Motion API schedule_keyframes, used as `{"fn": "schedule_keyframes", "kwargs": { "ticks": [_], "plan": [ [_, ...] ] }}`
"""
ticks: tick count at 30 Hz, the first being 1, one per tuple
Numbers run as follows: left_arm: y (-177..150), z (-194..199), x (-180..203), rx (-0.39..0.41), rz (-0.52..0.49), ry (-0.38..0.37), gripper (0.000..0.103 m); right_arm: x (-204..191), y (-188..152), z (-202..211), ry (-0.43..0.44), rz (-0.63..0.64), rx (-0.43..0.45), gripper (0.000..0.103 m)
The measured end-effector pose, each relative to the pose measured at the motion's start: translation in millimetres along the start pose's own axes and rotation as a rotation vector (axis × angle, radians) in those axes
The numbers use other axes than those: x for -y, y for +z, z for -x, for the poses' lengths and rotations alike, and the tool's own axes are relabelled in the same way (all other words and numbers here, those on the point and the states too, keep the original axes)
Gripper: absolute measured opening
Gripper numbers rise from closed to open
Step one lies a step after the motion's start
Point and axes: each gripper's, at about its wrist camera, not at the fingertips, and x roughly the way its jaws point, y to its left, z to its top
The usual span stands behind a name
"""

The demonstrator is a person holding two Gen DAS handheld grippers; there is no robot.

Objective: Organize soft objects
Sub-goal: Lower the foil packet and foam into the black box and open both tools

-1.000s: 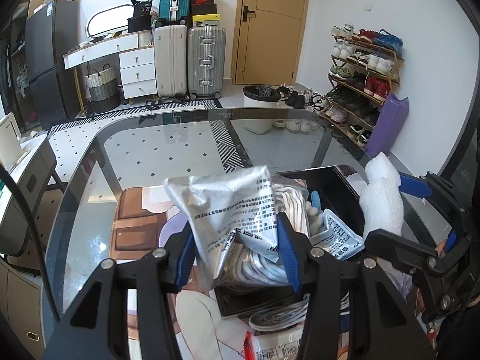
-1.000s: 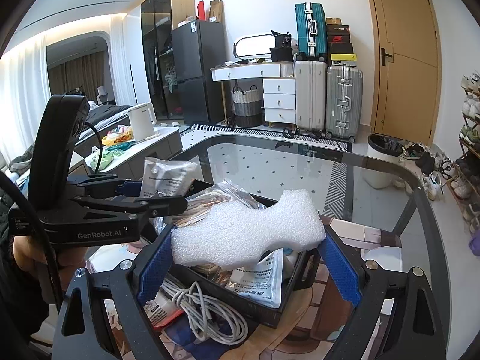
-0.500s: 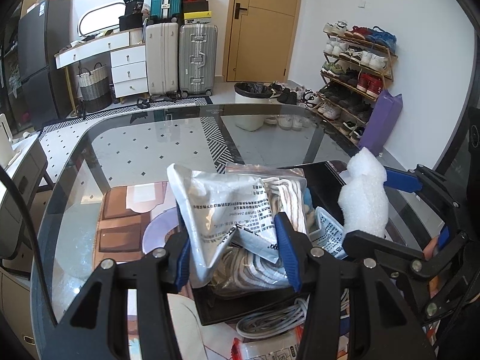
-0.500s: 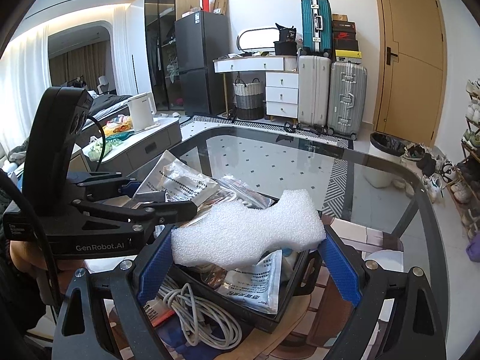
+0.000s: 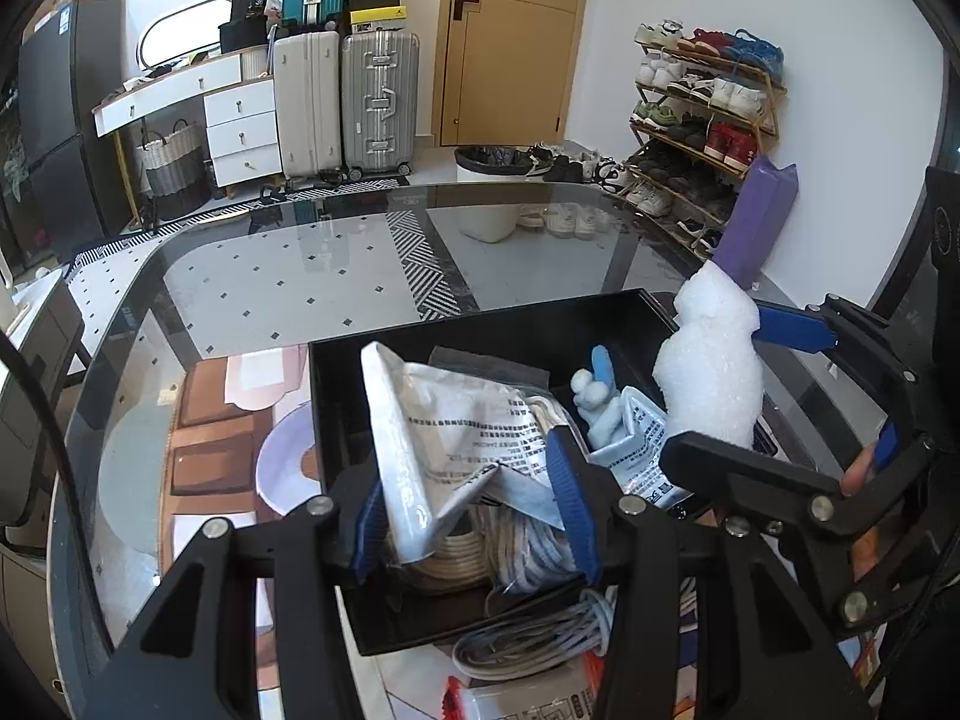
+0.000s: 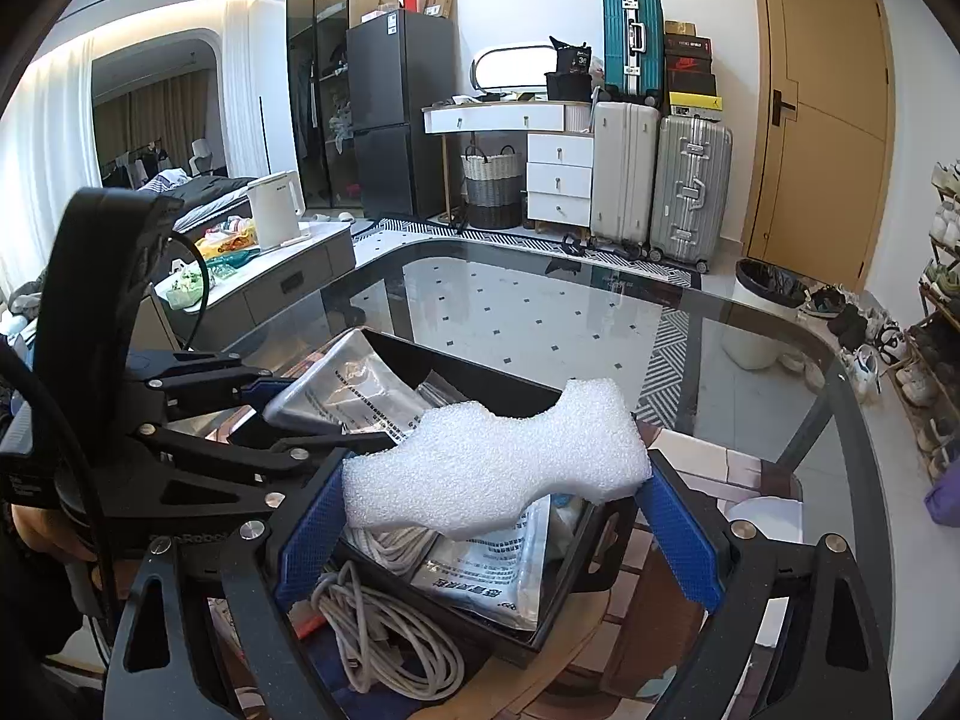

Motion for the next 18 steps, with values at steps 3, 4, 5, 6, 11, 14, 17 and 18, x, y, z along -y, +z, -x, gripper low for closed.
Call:
{"fn": "schedule_keyframes", "kwargs": {
  "ticks": [3,4,5,6,11,14,17,18],
  "plan": [
    [-1,0,1,0.003,-0.013,0.009,0.048,2,-2,-2,-0.001,0.001,-0.003,0.093],
    [-1,-1,1,0.004,-0.016,0.009,0.048,3,-3,-3,-0.003,0.004,-0.005,0.093],
    [-1,0,1,0.006,-0.019,0.01,0.048,2,-2,-5,-0.007,0.008,-0.009,0.093],
    [-2,0,1,0.007,-0.024,0.013,0.048,4,-3,-7,-0.012,0.012,-0.011,0.093],
    [-1,0,4,0.005,-0.034,0.021,0.048,3,-5,-15,-0.025,0.04,-0.024,0.093],
    [-1,0,4,-0.001,-0.037,0.025,0.049,-1,-6,-18,-0.023,0.057,-0.037,0.093],
    [-3,4,3,-0.01,-0.022,0.005,0.052,-8,-9,-17,-0.031,0.094,-0.049,0.096],
    [-3,6,3,-0.007,-0.021,-0.005,0.058,-7,-10,-15,-0.04,0.099,-0.044,0.098]
  ]
}}
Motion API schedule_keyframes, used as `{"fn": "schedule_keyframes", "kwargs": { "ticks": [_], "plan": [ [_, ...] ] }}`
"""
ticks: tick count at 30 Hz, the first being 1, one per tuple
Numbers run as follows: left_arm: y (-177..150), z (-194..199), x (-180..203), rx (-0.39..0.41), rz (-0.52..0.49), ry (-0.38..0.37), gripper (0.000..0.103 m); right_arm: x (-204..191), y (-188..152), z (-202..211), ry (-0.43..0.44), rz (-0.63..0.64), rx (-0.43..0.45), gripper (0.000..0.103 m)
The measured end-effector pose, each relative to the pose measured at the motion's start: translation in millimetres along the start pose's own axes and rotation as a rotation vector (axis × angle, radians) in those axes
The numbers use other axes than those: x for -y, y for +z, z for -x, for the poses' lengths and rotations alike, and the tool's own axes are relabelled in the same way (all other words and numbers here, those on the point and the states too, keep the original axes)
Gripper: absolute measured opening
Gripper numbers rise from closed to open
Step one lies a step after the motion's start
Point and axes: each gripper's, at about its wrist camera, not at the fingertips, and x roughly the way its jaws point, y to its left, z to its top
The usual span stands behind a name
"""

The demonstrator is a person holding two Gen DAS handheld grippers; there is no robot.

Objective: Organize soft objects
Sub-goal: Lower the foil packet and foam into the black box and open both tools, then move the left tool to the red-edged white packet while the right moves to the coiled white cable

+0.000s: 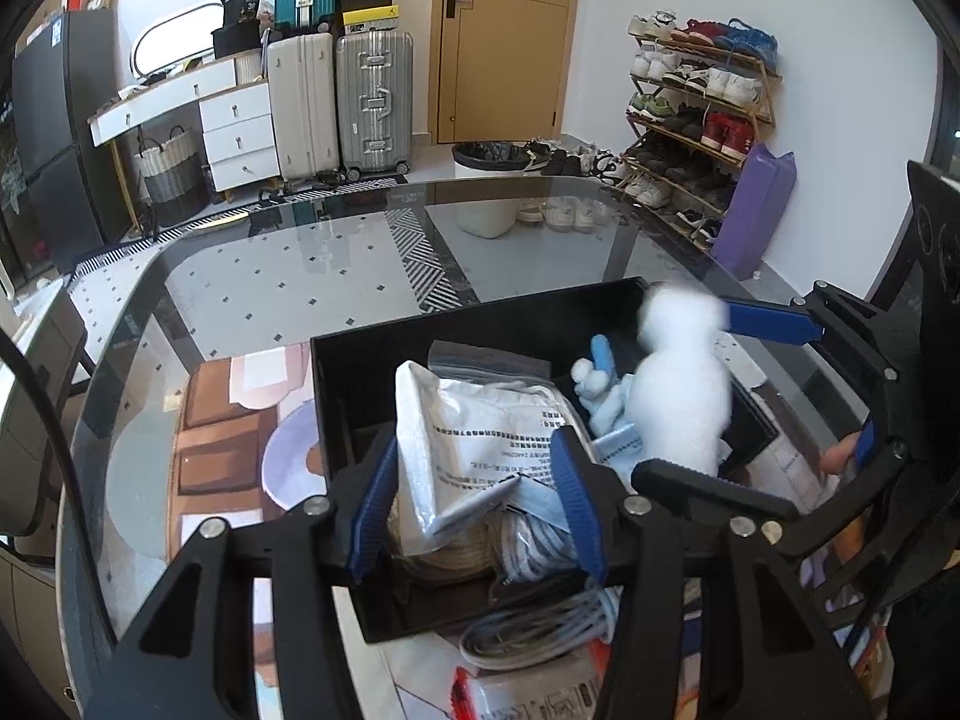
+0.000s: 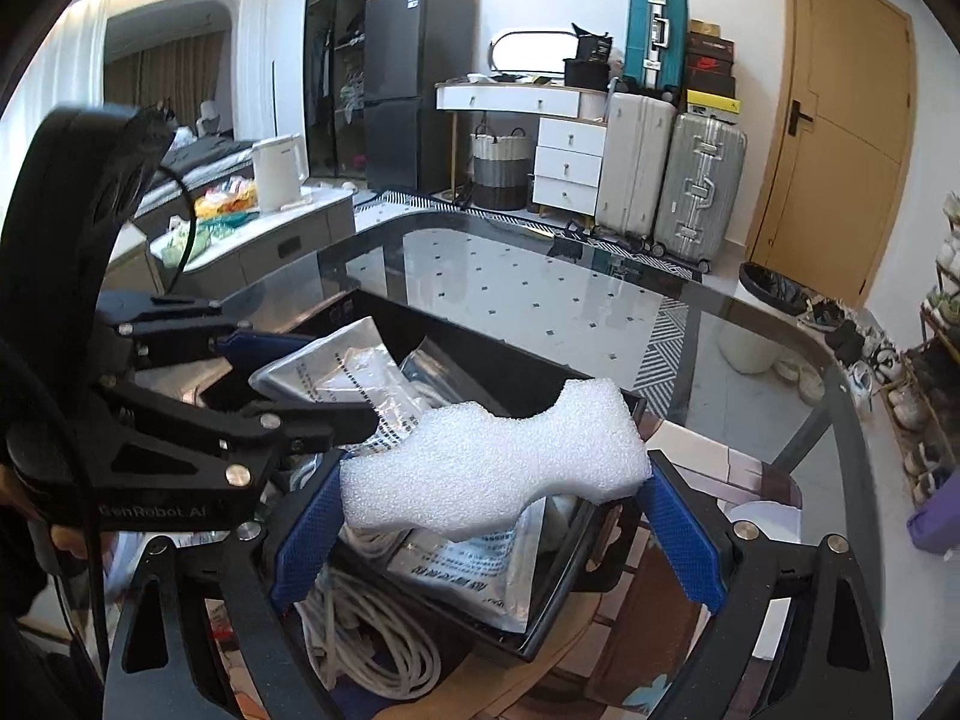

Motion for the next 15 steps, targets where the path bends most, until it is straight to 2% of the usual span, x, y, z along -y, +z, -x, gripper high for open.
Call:
{"fn": "schedule_keyframes", "kwargs": {
  "ticks": [3,5,9,15],
  "plan": [
    [-1,10,2,0.023,-0.005,0.011,0.075,-1,-2,6,-0.022,0.002,0.008,0.102],
    [-4,18,3,0.039,-0.009,-0.003,0.082,-1,-5,11,-0.035,0.005,0.01,0.102],
    [-12,36,2,0.077,-0.018,0.052,0.102,-1,-13,24,-0.059,-0.02,0.014,0.102],
    [-27,53,-11,0.097,0.009,0.079,0.103,4,-33,42,-0.031,-0.132,0.001,0.102]
  ]
}}
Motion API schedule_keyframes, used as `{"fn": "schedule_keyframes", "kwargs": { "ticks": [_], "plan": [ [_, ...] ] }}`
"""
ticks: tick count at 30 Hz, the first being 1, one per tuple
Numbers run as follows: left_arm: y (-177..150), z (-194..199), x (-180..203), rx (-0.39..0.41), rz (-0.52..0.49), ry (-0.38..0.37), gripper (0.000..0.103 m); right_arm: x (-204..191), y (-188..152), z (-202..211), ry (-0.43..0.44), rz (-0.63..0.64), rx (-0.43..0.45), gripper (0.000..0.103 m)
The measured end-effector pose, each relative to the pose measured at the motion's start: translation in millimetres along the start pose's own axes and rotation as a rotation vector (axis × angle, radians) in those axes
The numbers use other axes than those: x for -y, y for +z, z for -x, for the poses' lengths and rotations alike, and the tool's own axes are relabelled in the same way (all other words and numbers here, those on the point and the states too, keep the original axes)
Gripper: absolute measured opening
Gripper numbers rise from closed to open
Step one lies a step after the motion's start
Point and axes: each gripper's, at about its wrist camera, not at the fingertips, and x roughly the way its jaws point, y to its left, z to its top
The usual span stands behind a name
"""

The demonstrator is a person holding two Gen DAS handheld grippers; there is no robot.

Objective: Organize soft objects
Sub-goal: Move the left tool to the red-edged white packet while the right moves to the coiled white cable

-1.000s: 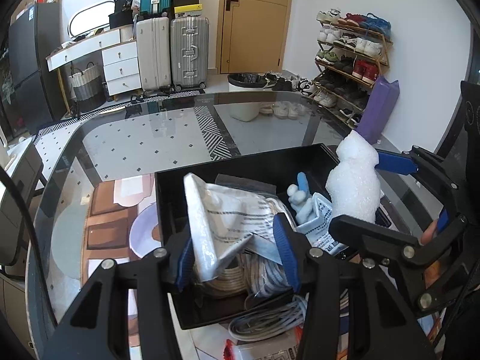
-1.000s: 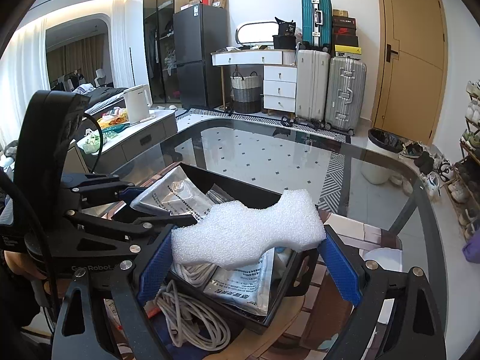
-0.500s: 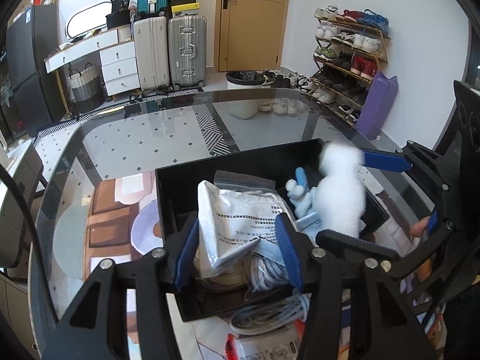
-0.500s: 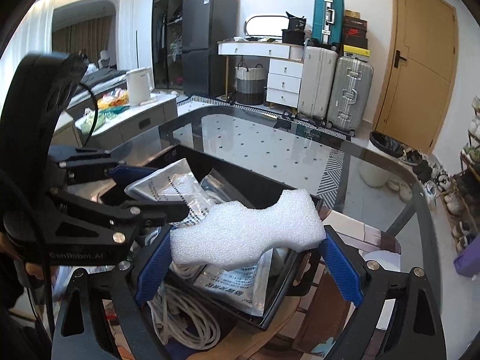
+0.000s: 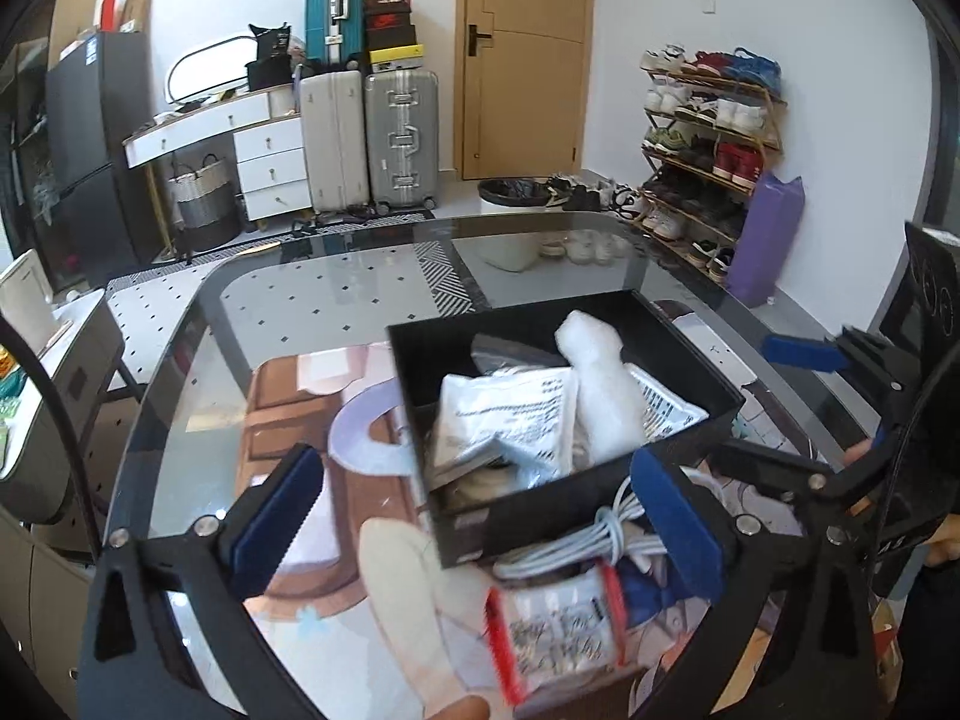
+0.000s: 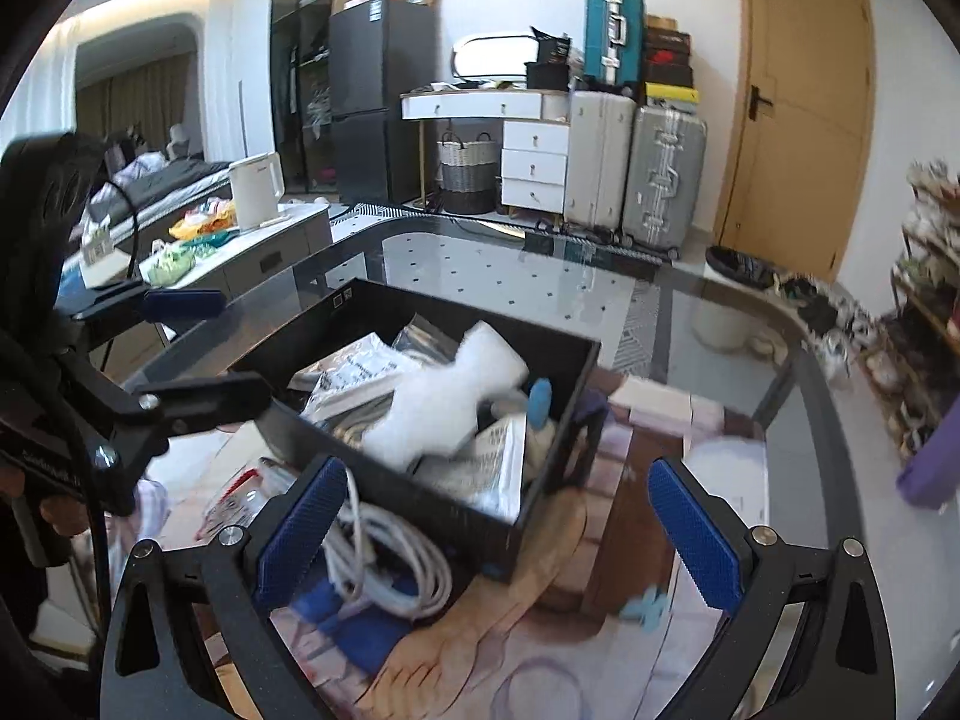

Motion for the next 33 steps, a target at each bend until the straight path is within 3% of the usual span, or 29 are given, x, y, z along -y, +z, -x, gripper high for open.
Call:
{"fn": "schedule_keyframes", "kwargs": {
  "ticks": [6,11,21,25,33],
  "plan": [
    [-19,4,-5,-0.006,0.008,0.034,0.103,-1,-22,7,0.028,-0.109,-0.035,0.102],
    [-35,3,-1,-0.016,0.017,0.06,0.103,-9,-39,6,0.034,-0.119,-0.058,0.102],
    [-59,-14,8,-0.07,0.007,0.078,0.103,-16,-42,-8,0.036,-0.126,-0.097,0.102],
    [-60,-13,11,-0.059,0.005,0.075,0.103,-18,-45,-16,-0.013,-0.121,-0.12,0.102],
    [-64,-14,11,-0.05,0.007,0.068,0.103,-12,-47,-22,-0.001,-0.16,-0.143,0.102]
  ]
}}
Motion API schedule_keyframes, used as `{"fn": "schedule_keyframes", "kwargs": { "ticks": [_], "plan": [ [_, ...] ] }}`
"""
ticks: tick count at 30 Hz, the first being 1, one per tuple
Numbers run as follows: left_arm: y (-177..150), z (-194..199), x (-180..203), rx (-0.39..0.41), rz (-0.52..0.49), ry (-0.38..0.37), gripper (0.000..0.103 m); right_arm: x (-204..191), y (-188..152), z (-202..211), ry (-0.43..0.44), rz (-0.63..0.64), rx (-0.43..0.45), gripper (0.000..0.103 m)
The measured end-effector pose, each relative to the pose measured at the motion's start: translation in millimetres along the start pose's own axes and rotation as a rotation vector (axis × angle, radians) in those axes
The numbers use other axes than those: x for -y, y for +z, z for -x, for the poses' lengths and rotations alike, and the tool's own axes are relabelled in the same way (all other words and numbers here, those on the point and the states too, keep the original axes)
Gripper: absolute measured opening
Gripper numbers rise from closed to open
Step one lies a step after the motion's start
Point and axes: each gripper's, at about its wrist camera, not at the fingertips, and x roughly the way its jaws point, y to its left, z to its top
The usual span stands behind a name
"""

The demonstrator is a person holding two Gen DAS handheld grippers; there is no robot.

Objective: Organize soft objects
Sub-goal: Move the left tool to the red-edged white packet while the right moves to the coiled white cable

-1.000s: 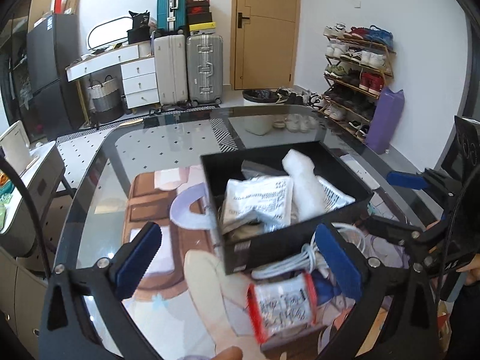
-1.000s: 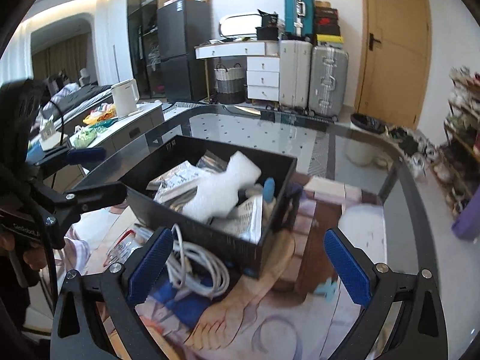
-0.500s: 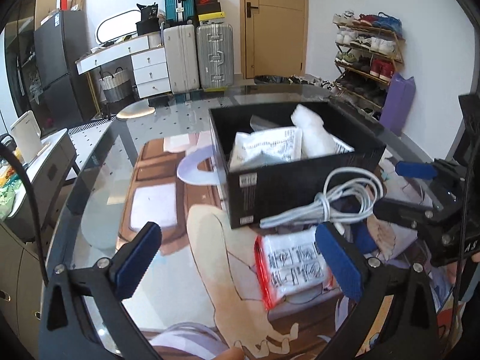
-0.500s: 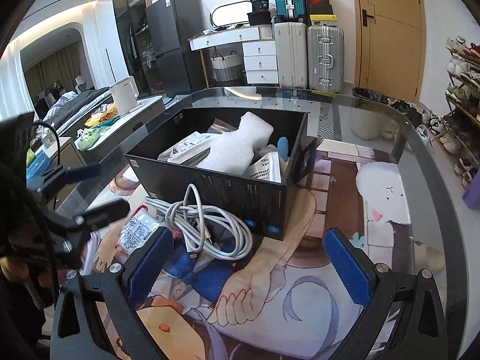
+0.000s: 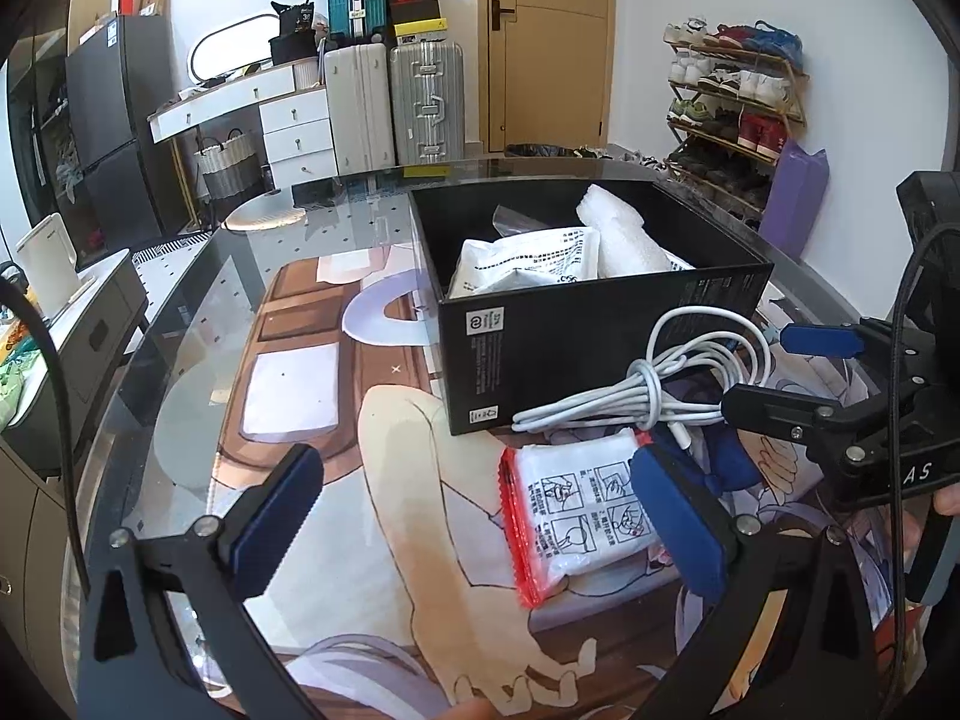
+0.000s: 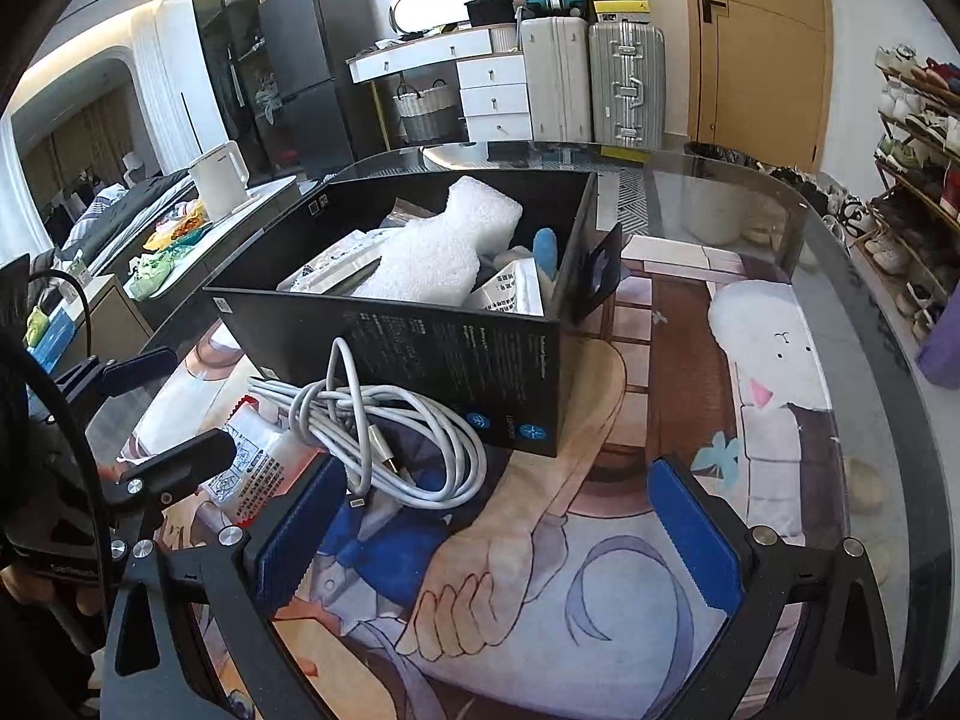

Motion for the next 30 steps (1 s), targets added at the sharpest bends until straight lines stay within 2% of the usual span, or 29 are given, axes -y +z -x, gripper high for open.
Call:
{"fn": "schedule_keyframes", "kwargs": {
  "ticks": [13,17,21,30],
  "plan": [
    [0,-1,0,-0.011,-0.001,-0.019,0.103,9,-2,-4,-0.035,-0.029,-0.046,0.102],
    [0,-1,1,-0.01,-0.005,-0.02,0.103,14,-2,-3,-0.065,-0.028,-0.057,0.102],
    [0,-1,1,-0.014,-0.004,-0.025,0.103,24,-4,-5,-0.131,-0.032,-0.08,0.102],
    [-1,1,4,-0.017,-0.018,-0.03,0.103,47,-7,-4,-0.157,-0.058,-0.099,0.102]
  ]
}}
